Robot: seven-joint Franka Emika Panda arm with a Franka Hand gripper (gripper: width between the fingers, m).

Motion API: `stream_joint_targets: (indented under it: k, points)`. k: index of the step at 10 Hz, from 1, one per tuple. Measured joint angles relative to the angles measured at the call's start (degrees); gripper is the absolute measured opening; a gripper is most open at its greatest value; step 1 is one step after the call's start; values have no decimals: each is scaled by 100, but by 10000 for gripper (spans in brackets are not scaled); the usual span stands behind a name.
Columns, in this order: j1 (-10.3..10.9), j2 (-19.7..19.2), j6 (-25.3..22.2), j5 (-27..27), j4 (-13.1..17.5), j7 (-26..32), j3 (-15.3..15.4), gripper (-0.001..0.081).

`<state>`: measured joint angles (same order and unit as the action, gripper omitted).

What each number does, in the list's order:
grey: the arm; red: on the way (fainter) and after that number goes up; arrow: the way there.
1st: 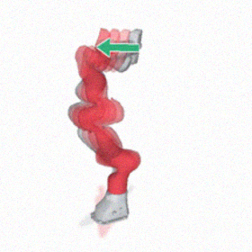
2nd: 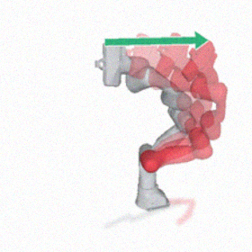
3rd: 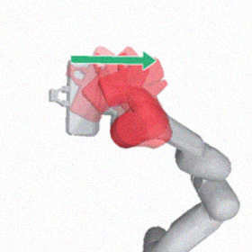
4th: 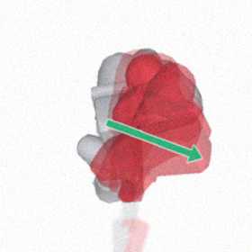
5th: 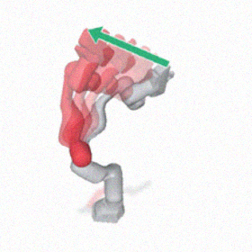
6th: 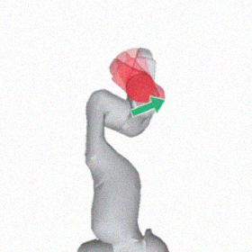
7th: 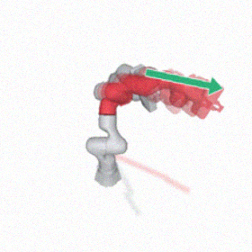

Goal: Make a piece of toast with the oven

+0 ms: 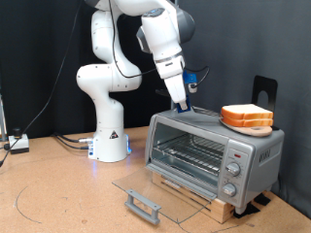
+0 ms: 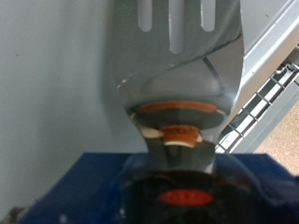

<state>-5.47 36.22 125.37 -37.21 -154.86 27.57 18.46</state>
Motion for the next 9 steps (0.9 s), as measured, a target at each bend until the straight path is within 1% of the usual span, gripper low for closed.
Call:
stream_joint_targets:
  k: [5, 9]
  points:
    - [6, 144, 0, -156, 1, 223, -22, 425]
    - [12, 211, -47, -158, 2, 227, -22, 425]
